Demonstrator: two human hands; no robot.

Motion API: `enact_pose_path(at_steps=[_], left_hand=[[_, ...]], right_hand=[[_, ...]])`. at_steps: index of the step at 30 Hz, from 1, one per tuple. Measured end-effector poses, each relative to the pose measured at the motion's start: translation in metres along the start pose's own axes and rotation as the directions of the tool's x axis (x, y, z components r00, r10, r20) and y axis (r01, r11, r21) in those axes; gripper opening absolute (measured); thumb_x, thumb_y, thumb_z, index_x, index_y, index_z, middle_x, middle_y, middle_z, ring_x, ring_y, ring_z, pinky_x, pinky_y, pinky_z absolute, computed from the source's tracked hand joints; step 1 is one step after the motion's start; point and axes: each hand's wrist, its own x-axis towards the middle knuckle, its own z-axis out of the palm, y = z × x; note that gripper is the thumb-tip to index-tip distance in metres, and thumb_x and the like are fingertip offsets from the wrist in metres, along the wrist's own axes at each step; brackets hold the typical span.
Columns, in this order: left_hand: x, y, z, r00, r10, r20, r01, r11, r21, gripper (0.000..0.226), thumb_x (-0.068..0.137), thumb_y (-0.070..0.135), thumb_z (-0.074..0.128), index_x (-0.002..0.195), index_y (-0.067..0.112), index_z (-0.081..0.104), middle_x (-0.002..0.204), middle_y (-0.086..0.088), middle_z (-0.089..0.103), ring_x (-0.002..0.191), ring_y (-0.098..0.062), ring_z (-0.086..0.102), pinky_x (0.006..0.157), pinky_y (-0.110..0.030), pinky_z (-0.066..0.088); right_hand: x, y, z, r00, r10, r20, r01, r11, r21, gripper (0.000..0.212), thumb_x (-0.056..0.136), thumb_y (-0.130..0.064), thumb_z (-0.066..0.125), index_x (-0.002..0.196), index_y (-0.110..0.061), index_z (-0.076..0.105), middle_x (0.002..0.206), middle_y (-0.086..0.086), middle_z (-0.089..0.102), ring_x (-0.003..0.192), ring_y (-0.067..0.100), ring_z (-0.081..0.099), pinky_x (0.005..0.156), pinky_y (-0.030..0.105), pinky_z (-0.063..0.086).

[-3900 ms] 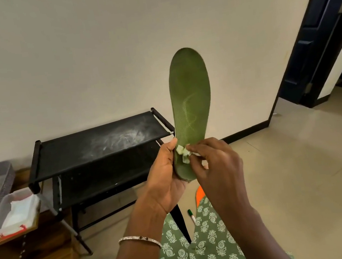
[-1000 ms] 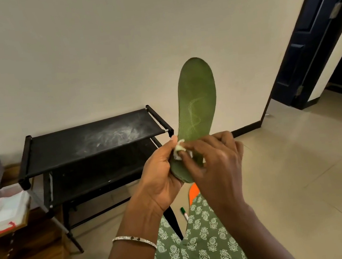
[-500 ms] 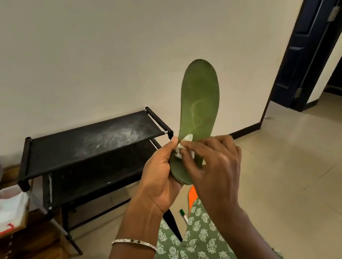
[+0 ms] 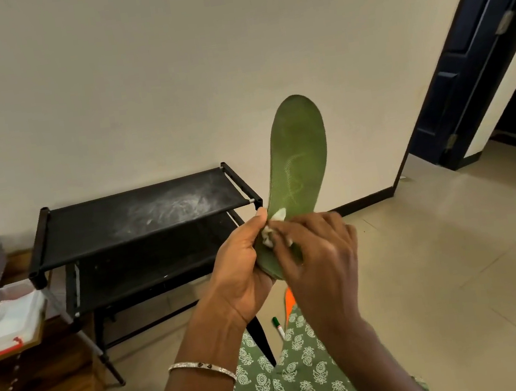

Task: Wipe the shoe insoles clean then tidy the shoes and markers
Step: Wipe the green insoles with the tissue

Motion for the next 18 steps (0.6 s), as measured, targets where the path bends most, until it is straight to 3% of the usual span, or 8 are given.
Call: enact_pose_path(at_steps=[2, 4, 8, 12, 16, 18], left_hand=[[0.0, -0.002, 0.0, 1.0, 0.01, 0.004, -0.01, 1.0, 0.026, 0.039, 0.104, 0.028, 0.046, 0.12, 0.0, 0.066, 0.106, -0.015, 0.073, 0.089, -0.021, 0.072, 0.076, -0.033, 0.062], [0.0, -0.002, -0.001, 1.0, 0.019, -0.001, -0.018, 0.998, 0.053, 0.037, 0.105, 0.028, 0.044, 0.118, 0.003, 0.069, 0.104, -0.013, 0.075, 0.085, -0.02, 0.073, 0.07, -0.033, 0.062], [-0.003, -0.001, -0.001, 1.0, 0.004, -0.002, -0.003, 0.999, 0.035, 0.035, 0.101, 0.027, 0.051, 0.112, -0.003, 0.067, 0.102, -0.016, 0.072, 0.085, -0.022, 0.071, 0.075, -0.033, 0.062], [-0.001, 0.0, -0.003, 1.0, -0.016, -0.024, 0.015, 0.999, -0.032, 0.061, 0.092, 0.029, 0.06, 0.134, -0.014, 0.049, 0.123, -0.024, 0.052, 0.112, -0.032, 0.053, 0.097, -0.04, 0.049], [0.001, -0.001, -0.003, 1.0, -0.02, -0.005, 0.02, 1.0, -0.008, 0.039, 0.101, 0.029, 0.051, 0.121, -0.003, 0.064, 0.104, -0.015, 0.071, 0.089, -0.02, 0.069, 0.081, -0.034, 0.059], [0.001, -0.004, -0.003, 1.0, -0.01, 0.0, 0.01, 1.0, 0.024, 0.039, 0.104, 0.03, 0.047, 0.123, 0.002, 0.066, 0.113, -0.016, 0.072, 0.093, -0.022, 0.071, 0.084, -0.037, 0.059]], right_hand=[[0.016, 0.01, -0.001, 0.998, 0.052, -0.021, -0.053, 0.998, -0.024, 0.014, 0.088, -0.029, 0.068, 0.098, -0.022, 0.076, 0.096, -0.006, 0.071, 0.091, 0.018, 0.056, 0.077, 0.033, 0.039], [0.025, 0.015, 0.0, 0.994, 0.105, -0.025, -0.106, 0.994, -0.016, 0.013, 0.085, -0.025, 0.074, 0.098, -0.021, 0.076, 0.095, -0.006, 0.073, 0.091, 0.019, 0.058, 0.078, 0.037, 0.045], [0.008, 0.001, -0.001, 0.997, 0.081, 0.011, -0.082, 0.995, 0.058, 0.015, 0.082, -0.021, 0.078, 0.096, -0.021, 0.072, 0.092, -0.007, 0.071, 0.086, 0.015, 0.056, 0.076, 0.033, 0.042], [-0.011, -0.009, 0.0, 1.0, 0.012, 0.025, -0.013, 0.998, 0.061, 0.013, 0.083, -0.024, 0.077, 0.096, -0.025, 0.073, 0.091, -0.01, 0.07, 0.087, 0.012, 0.055, 0.077, 0.027, 0.036], [0.01, 0.006, 0.0, 0.998, 0.058, -0.018, -0.057, 0.998, 0.012, 0.011, 0.085, -0.029, 0.073, 0.095, -0.024, 0.074, 0.093, -0.009, 0.072, 0.089, 0.018, 0.055, 0.075, 0.034, 0.039], [0.02, 0.012, 0.001, 0.993, 0.108, -0.046, -0.108, 0.994, 0.006, 0.013, 0.085, -0.028, 0.073, 0.097, -0.023, 0.075, 0.095, -0.007, 0.072, 0.09, 0.021, 0.056, 0.076, 0.036, 0.043]])
